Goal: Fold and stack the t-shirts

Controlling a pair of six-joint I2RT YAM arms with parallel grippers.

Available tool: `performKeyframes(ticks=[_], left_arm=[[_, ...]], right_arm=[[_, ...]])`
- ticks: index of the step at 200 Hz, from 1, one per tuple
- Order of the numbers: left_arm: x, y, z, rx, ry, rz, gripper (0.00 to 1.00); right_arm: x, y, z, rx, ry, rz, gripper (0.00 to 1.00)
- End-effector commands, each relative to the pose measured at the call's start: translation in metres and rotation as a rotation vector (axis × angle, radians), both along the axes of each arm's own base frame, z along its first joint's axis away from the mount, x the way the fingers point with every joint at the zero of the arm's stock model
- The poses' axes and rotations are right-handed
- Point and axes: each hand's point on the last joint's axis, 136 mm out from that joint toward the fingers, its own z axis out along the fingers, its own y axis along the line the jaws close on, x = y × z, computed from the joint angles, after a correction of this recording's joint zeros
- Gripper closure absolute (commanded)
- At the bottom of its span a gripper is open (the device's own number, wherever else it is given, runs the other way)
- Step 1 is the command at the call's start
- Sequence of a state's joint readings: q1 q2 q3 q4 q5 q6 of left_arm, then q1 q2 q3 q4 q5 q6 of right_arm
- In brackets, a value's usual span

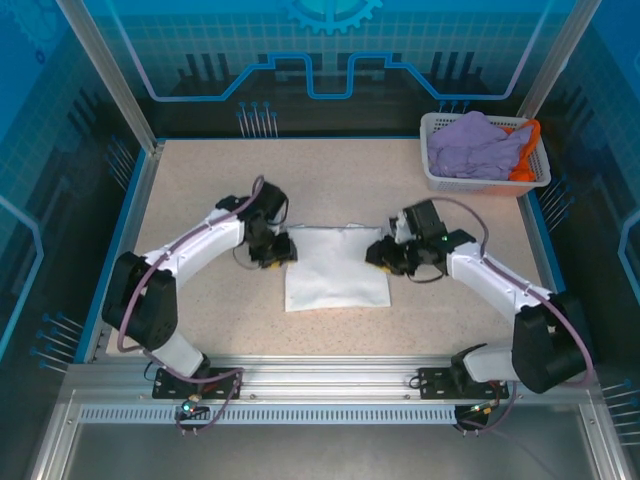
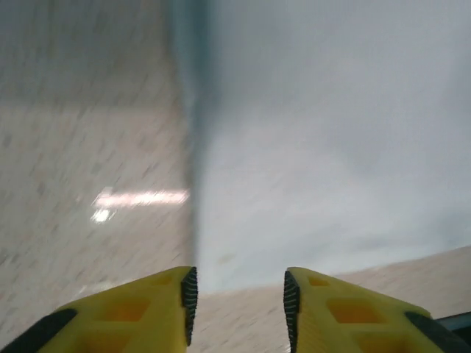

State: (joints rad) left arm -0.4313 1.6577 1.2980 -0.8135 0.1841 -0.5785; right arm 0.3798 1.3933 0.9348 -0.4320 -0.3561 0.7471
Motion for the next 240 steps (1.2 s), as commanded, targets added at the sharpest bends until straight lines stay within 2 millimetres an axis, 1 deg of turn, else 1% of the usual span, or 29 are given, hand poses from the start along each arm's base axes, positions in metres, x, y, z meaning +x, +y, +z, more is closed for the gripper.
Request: performKeyframes(ticks=[1,7,11,18,38,52,63,66,72,87,98,107,118,131,141,150,163,172,180,187,191,198,211,228,236,237,240], left_arm=[[0.062,-0.038,0.009,-0.119,-0.083,0.002,0.81],[0.075,-0.043,0.005,-0.125,-0.096,0.011,0.83],[0.083,-0.046,0.003,-0.128,-0.107,0.013,0.84],[0.095,-0.048,-0.005,-0.113,-0.118,0.014,0.86],[0.116,-0.045,-0.037,-0.079,-0.073,0.017,0.89],[0.122,-0.033,-0.059,-0.038,-0.043,0.036,0.89],[0.122,-0.018,-0.076,-0.007,-0.005,0.069,0.9],[0.121,-0.013,-0.08,0.004,0.004,0.079,0.9],[0.121,-0.003,-0.087,0.024,0.018,0.107,0.9],[0.117,0.018,-0.099,0.048,0.041,0.168,0.89],[0.116,0.027,-0.104,0.056,0.053,0.188,0.88],[0.117,0.03,-0.104,0.055,0.055,0.188,0.88],[0.12,0.032,-0.099,0.064,0.046,0.181,0.88],[0.126,0.031,-0.084,0.057,0.013,0.181,0.87],[0.133,0.03,-0.064,0.042,-0.028,0.184,0.82],[0.138,0.031,-0.044,0.029,-0.067,0.187,0.73],[0.139,0.033,-0.016,0.012,-0.118,0.19,0.5],[0.135,0.033,0.0,-0.008,-0.144,0.183,0.35],[0.127,0.031,0.009,-0.031,-0.155,0.165,0.25],[0.117,0.028,0.013,-0.064,-0.157,0.138,0.2],[0.112,0.024,0.016,-0.091,-0.159,0.116,0.19],[0.099,0.019,0.015,-0.138,-0.152,0.076,0.18],[0.073,0.01,0.003,-0.208,-0.118,0.004,0.18],[0.041,0.013,-0.027,-0.206,-0.023,-0.03,0.22],[0.028,0.016,-0.039,-0.176,-0.005,-0.043,0.23],[0.027,0.017,-0.041,-0.169,-0.006,-0.043,0.23],[0.024,0.018,-0.044,-0.153,-0.01,-0.048,0.23]], right_arm=[[0.044,0.001,-0.016,-0.135,-0.019,-0.011,0.73],[0.051,0.004,-0.021,-0.151,-0.01,-0.002,0.74],[0.059,0.005,-0.028,-0.172,0.0,0.003,0.75],[0.069,0.006,-0.035,-0.197,0.005,0.002,0.76],[0.096,-0.001,-0.057,-0.238,0.048,-0.036,0.78],[0.107,-0.007,-0.074,-0.223,0.113,-0.064,0.79],[0.11,-0.014,-0.089,-0.227,0.171,-0.077,0.79],[0.111,-0.015,-0.089,-0.226,0.173,-0.078,0.79],[0.112,-0.019,-0.096,-0.224,0.196,-0.085,0.79],[0.113,-0.028,-0.104,-0.226,0.226,-0.102,0.79],[0.114,-0.032,-0.104,-0.223,0.231,-0.109,0.79],[0.116,-0.035,-0.101,-0.212,0.224,-0.114,0.78],[0.118,-0.038,-0.094,-0.203,0.21,-0.119,0.78],[0.118,-0.04,-0.082,-0.191,0.184,-0.127,0.76],[0.118,-0.042,-0.072,-0.187,0.155,-0.131,0.73],[0.117,-0.044,-0.063,-0.189,0.129,-0.136,0.69],[0.114,-0.043,-0.044,-0.165,0.064,-0.141,0.61],[0.11,-0.043,-0.032,-0.146,0.01,-0.149,0.54],[0.104,-0.042,-0.021,-0.128,-0.042,-0.15,0.5],[0.097,-0.041,-0.011,-0.109,-0.091,-0.147,0.45],[0.092,-0.041,-0.007,-0.104,-0.109,-0.146,0.42],[0.083,-0.04,-0.002,-0.096,-0.137,-0.14,0.4],[0.064,-0.038,0.006,-0.083,-0.174,-0.119,0.38],[0.04,-0.037,0.007,-0.08,-0.184,-0.1,0.38],[0.033,-0.036,0.014,-0.071,-0.202,-0.092,0.37],[0.029,-0.036,0.01,-0.073,-0.194,-0.09,0.37],[0.024,-0.037,0.008,-0.074,-0.188,-0.086,0.37]])
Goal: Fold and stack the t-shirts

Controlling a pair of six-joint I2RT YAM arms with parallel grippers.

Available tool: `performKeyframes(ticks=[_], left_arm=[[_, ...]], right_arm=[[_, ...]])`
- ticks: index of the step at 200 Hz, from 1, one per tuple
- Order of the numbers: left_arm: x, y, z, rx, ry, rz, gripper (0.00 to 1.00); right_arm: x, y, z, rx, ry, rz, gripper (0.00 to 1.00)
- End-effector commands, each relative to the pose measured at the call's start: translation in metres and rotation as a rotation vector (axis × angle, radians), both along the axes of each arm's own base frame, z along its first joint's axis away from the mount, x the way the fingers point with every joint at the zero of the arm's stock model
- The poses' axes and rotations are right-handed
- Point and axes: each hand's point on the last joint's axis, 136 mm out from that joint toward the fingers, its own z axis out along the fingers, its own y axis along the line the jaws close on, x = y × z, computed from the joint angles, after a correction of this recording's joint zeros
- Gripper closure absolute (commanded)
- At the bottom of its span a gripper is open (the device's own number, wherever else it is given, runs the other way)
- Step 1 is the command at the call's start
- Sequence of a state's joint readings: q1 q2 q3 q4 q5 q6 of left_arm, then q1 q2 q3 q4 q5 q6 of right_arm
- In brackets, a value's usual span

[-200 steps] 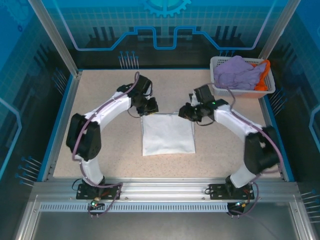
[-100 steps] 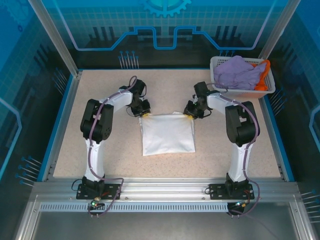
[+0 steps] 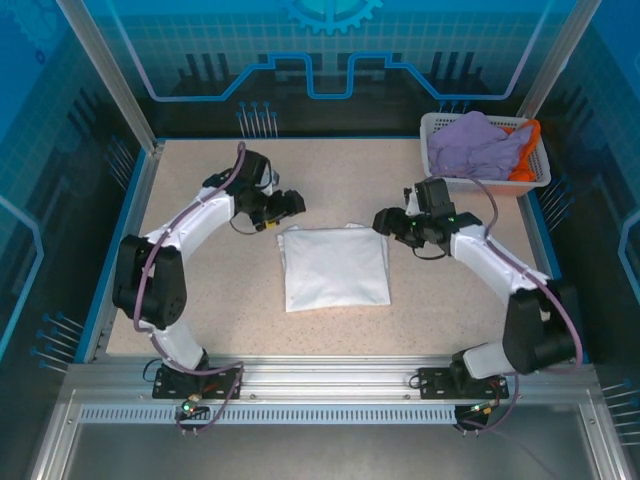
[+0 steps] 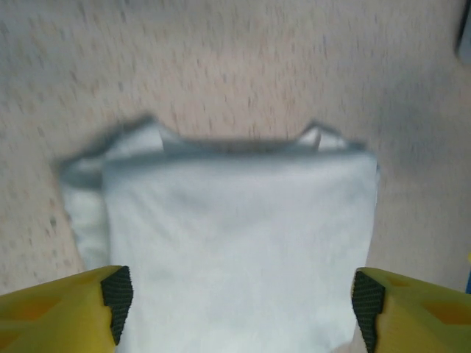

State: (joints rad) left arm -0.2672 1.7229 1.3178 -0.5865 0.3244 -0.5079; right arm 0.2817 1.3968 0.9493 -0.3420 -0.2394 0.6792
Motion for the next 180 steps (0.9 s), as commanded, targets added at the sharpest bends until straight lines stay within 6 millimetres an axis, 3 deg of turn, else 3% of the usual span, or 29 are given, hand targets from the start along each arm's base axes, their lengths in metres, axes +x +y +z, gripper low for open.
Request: performKeyframes(ticks=[1,27,53,84,100,119,180], left_arm=[[-0.048,0.001,-0.056,0.024,0.136,-0.106,0.23],[-0.062,-0.001,-0.088,0.071,0.143,-0.126,0.25],[-0.059,-0.012,-0.115,0.121,0.161,-0.168,0.38],[-0.031,-0.015,-0.125,0.209,0.145,-0.141,0.68],[-0.012,0.004,-0.124,0.34,0.118,-0.11,0.81],[0.013,0.036,-0.117,0.481,0.086,-0.079,0.87],[0.088,0.168,-0.091,0.743,0.006,0.012,0.86]], right_arm=[[-0.025,0.004,-0.003,0.005,-0.025,0.034,0.37],[-0.049,0.002,0.006,-0.017,-0.075,0.057,0.37],[-0.068,-0.007,0.013,-0.043,-0.097,0.051,0.36],[-0.091,-0.018,0.012,-0.06,-0.084,0.043,0.36],[-0.102,-0.023,0.009,-0.058,-0.07,0.031,0.36],[-0.118,-0.028,0.006,-0.05,-0.038,0.015,0.36],[-0.159,-0.048,0.015,-0.077,0.029,-0.021,0.36]])
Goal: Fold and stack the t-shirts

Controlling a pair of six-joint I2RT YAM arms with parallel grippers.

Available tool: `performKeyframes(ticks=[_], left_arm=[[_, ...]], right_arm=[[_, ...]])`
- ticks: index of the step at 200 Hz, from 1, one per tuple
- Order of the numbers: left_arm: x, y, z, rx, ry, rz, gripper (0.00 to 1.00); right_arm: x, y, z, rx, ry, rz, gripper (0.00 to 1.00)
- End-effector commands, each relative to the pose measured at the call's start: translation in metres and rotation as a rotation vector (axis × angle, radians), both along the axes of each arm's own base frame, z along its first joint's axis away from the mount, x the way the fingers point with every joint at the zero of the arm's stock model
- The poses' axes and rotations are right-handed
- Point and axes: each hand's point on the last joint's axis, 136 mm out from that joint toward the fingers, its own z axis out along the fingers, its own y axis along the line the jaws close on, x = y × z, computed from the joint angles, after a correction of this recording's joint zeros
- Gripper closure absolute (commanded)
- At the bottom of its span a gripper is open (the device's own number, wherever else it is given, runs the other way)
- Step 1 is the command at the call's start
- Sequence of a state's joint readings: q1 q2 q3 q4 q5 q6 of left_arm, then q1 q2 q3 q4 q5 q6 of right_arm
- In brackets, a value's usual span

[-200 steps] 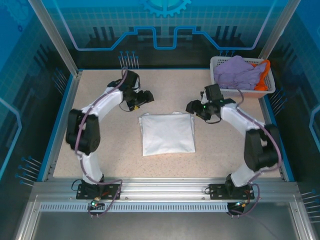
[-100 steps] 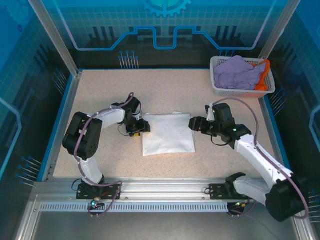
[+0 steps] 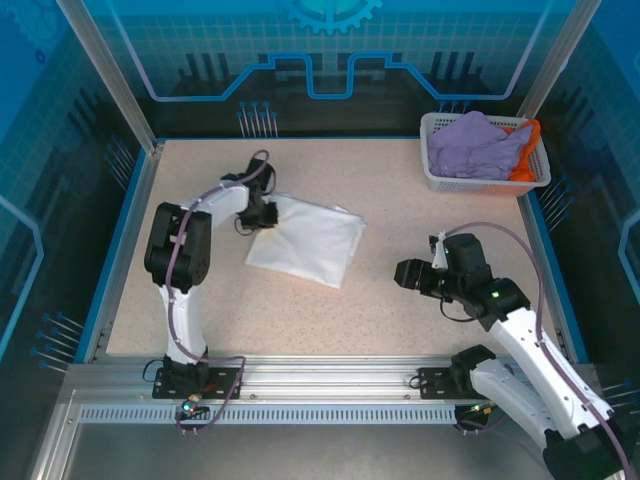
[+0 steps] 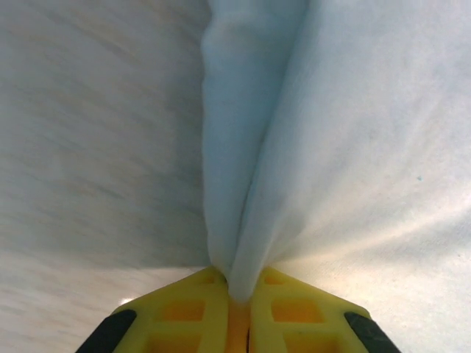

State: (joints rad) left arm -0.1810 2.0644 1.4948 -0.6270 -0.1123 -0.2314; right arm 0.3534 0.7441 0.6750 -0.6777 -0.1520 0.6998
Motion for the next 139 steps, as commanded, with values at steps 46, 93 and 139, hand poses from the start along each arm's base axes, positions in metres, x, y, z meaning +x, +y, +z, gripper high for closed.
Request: performKeyframes(ticks=[46,93,139], left_arm=[[0.058,0.16,0.015,0.44,-0.003,0.073,0.79],[0.082,0.227,0.057,0.576,-0.019,0.268,0.3],[0.086,0.152,0.133,0.215,-0.177,0.284,0.07]], right_arm=[[-0.032,-0.018,0.007,-0.058,0.143,-0.05,0.35],[-0.033,-0.02,0.024,-0.097,0.152,-0.025,0.35],[-0.021,-0.013,0.023,-0.084,0.151,-0.014,0.35]])
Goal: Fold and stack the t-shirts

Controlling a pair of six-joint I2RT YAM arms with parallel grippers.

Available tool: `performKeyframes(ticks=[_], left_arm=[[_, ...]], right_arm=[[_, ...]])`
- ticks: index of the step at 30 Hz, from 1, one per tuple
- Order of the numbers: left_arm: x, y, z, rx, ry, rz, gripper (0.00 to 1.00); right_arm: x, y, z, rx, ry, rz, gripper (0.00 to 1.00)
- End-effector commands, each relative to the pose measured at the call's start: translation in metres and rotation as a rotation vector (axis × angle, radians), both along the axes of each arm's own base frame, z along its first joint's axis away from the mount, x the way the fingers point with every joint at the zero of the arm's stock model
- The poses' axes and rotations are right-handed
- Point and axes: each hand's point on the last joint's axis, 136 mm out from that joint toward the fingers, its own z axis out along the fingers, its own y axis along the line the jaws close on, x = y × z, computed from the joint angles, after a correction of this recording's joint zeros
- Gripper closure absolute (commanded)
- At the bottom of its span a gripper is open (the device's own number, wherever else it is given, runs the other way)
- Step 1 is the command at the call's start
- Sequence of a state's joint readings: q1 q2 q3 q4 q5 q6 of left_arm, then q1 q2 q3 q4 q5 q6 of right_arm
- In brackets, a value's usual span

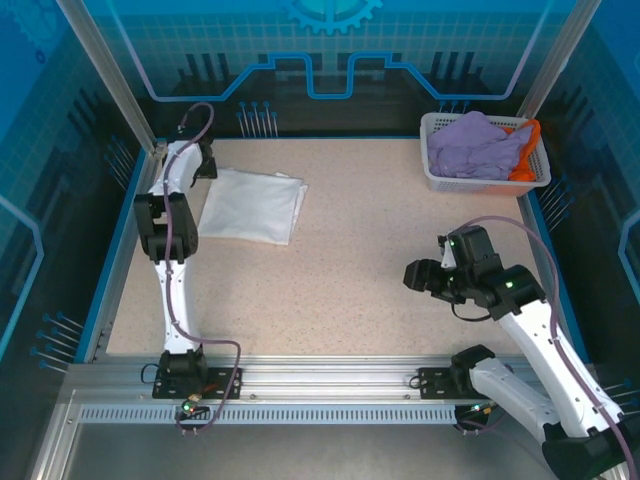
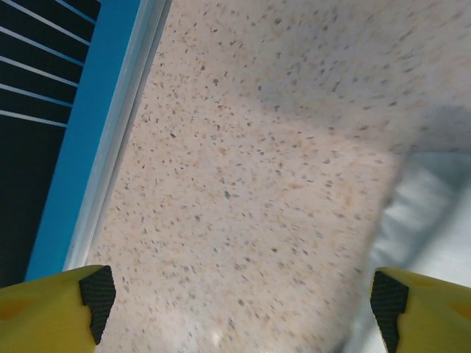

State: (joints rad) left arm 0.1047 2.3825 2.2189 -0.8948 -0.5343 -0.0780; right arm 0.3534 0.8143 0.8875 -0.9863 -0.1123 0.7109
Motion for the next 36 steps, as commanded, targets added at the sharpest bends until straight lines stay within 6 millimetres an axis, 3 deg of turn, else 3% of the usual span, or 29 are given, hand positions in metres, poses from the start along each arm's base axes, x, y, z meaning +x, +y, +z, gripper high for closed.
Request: performKeyframes(ticks=[1,4,6,8,11,17,20,23,25,26,27,36], left_arm=[[-0.014,-0.061,0.057,-0.229,-0.094,-0.037,0.07],[-0.024,-0.135,0.063,-0.519,-0.127,-0.115,0.03],[-0.034,-0.179,0.052,-0.69,-0.12,-0.15,0.01],[-0.045,-0.2,0.029,-0.774,-0.071,-0.113,0.01],[-0.063,-0.207,-0.011,-0.711,0.047,-0.061,0.01],[-0.081,-0.201,-0.074,-0.523,0.204,-0.002,0.01],[-0.081,-0.193,-0.092,-0.453,0.269,-0.004,0.01],[-0.077,-0.176,-0.099,-0.337,0.308,-0.024,0.01],[-0.074,-0.16,-0.101,-0.265,0.333,-0.023,0.09],[-0.072,-0.151,-0.101,-0.234,0.336,-0.013,0.02],[-0.069,-0.143,-0.101,-0.223,0.33,-0.001,0.01],[-0.048,-0.091,-0.102,-0.292,0.296,0.09,0.01]], right_arm=[[0.001,0.002,0.001,0.0,0.002,0.019,0.35],[0.007,0.004,0.0,0.005,-0.014,0.02,0.35],[0.007,0.005,-0.011,0.008,-0.001,0.017,0.35],[0.009,0.006,-0.015,0.02,0.003,0.015,0.35],[0.011,0.009,-0.02,0.037,0.004,0.021,0.35],[0.012,0.009,-0.022,0.056,-0.008,0.021,0.35],[0.01,0.006,-0.023,0.064,-0.013,0.012,0.35],[0.004,0.002,-0.026,0.069,-0.01,-0.006,0.35],[0.001,0.0,-0.029,0.069,-0.005,-0.016,0.34],[-0.001,-0.002,-0.029,0.071,-0.004,-0.024,0.34],[-0.002,-0.002,-0.029,0.073,-0.005,-0.027,0.34],[-0.009,-0.008,-0.022,0.066,-0.003,-0.05,0.34]])
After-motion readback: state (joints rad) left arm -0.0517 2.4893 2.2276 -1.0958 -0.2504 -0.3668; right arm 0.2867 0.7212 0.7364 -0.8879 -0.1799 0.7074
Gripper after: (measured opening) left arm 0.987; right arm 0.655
